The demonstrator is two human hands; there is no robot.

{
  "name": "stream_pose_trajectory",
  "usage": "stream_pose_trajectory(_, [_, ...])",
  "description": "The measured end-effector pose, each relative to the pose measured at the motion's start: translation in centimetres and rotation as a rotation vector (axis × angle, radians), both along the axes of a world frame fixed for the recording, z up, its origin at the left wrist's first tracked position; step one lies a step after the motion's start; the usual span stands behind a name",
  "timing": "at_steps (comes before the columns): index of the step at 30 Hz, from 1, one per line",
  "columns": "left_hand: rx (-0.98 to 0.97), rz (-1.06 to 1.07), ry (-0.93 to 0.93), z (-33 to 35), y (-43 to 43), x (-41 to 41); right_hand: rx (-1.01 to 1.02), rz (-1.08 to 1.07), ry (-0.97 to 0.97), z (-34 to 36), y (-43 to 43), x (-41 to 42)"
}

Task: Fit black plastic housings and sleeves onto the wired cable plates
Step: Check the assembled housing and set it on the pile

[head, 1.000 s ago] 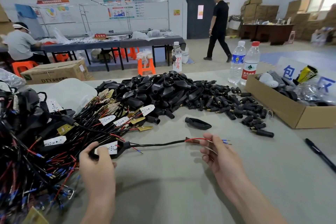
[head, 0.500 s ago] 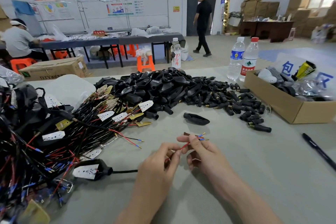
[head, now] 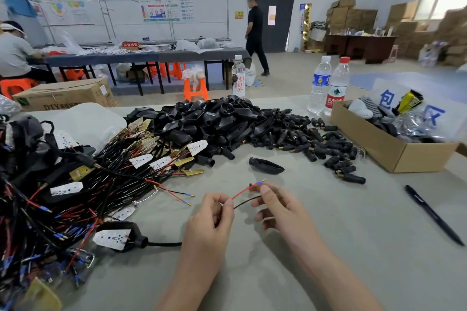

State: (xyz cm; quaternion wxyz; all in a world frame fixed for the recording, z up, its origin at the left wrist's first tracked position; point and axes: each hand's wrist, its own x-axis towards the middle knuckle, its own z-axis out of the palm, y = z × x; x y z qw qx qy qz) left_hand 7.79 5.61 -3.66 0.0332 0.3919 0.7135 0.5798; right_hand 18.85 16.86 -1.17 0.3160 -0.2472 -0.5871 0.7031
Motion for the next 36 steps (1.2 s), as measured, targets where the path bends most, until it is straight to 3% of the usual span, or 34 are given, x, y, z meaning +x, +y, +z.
stream_pose_trajectory(8, [0.120, 0.232, -0.076, 0.7, 0.0, -0.8, 0.157, -0.218, -0.080, -0.3, 1.1, -0.2])
stream_pose_trajectory(15, [0.349, 0.329, -0.340, 1.6, -0.5, -2.3, 0.608, -0.160, -0.283, 1.8, 1.7, -4.9])
stream_pose_trajectory(18, [0.364, 0.294, -0.427, 1.7, -0.5, -2.6, 0.896, -0.243, -0.453, 2.5, 3.7, -7.6])
stream_pose_trajectory(21, [0.357, 0.281, -0.456, 1.9, -0.5, -2.7, 1.069, -0.289, -0.747, 2.3, 5.9, -9.6])
stream_pose_trajectory(26, [0.324, 0.286, -0.411, 1.7, -0.5, -2.7, 1.029, -0.212, -1.091, 0.1, 8.2, -10.2])
stream_pose_trajectory(29, [0.299, 0.304, -0.378, 1.4, -0.3, -2.8, 1.050, -0.183, -1.086, -0.8, 8.9, -9.5])
stream_pose_trajectory(32, [0.277, 0.288, -0.356, 1.0, -0.1, -2.6, 0.948, -0.130, -0.916, -0.7, 9.9, -8.7])
stream_pose_trajectory(34, [0.271, 0.266, -0.339, 0.9, 0.0, -2.5, 0.864, -0.204, -0.758, -0.2, 11.0, -8.3])
stream_pose_trajectory(36, [0.276, 0.247, -0.326, 1.0, 0.2, -2.3, 0.921, -0.361, -0.765, -0.3, 12.8, -7.7])
